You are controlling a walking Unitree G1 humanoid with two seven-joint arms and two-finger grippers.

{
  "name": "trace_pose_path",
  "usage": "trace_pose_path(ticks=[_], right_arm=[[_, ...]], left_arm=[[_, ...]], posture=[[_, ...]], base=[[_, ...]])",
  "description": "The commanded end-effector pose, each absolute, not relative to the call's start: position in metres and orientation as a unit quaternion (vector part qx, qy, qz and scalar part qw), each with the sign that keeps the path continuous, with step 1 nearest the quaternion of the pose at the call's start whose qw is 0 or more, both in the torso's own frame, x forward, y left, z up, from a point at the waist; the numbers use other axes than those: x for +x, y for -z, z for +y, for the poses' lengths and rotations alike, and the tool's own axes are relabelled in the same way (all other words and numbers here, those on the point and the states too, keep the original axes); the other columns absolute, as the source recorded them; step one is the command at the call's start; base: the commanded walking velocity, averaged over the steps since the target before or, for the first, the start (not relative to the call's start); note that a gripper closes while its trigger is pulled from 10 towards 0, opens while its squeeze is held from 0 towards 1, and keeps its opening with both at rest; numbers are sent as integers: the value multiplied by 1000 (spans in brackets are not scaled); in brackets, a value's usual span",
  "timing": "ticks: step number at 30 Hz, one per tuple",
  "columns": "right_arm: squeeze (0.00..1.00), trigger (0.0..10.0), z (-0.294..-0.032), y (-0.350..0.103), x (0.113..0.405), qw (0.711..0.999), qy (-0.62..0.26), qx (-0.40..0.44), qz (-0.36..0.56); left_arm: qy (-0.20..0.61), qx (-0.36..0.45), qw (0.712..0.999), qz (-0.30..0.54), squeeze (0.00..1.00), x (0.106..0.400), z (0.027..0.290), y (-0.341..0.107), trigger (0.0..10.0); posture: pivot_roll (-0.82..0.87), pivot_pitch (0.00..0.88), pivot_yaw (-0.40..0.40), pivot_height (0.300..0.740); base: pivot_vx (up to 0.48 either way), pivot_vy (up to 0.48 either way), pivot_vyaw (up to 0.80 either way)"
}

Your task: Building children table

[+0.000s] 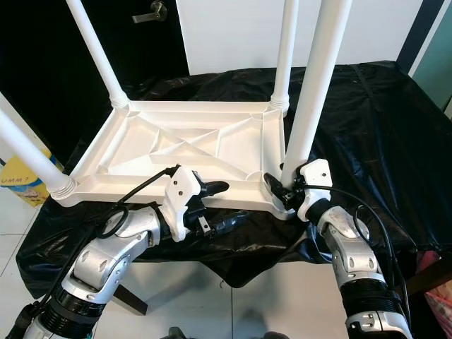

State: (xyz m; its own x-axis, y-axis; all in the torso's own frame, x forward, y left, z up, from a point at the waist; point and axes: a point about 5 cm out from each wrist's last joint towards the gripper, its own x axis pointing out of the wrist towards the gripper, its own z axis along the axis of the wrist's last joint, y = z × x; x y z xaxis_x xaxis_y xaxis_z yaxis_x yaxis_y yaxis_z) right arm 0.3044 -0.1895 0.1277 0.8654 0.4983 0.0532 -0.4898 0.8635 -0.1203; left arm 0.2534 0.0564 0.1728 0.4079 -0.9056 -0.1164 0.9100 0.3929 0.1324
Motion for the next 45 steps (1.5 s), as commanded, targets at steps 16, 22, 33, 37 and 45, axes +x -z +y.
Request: trace_pose_path(ticks=[16,22,33,37,45], right_arm=[[0,10000,-177,-106,291,993,-110,-34,-6],[0,10000,-173,-100,280,1000,4,-24,0],[0,10000,-159,-107,270,997,70,-24,-15],[0,10000,-161,-109,270,997,72,-25,-16],[1000,10000,-164,-111,271,998,54,-34,-20]], left_arm=[[537,86,839,12,0,257,54,-172,10000],[534,87,841,6,0,262,55,-174,10000],[526,91,845,-1,0,268,57,-177,10000],[524,91,847,-4,0,271,56,-178,10000],[521,90,849,-4,0,270,58,-178,10000]], posture=[[-155,33,50,740],[-158,24,47,740],[-156,22,51,740],[-152,27,48,740],[-147,24,45,740]], base=[[0,0,0],[0,0,0],[0,0,0],[0,0,0],[0,0,0]])
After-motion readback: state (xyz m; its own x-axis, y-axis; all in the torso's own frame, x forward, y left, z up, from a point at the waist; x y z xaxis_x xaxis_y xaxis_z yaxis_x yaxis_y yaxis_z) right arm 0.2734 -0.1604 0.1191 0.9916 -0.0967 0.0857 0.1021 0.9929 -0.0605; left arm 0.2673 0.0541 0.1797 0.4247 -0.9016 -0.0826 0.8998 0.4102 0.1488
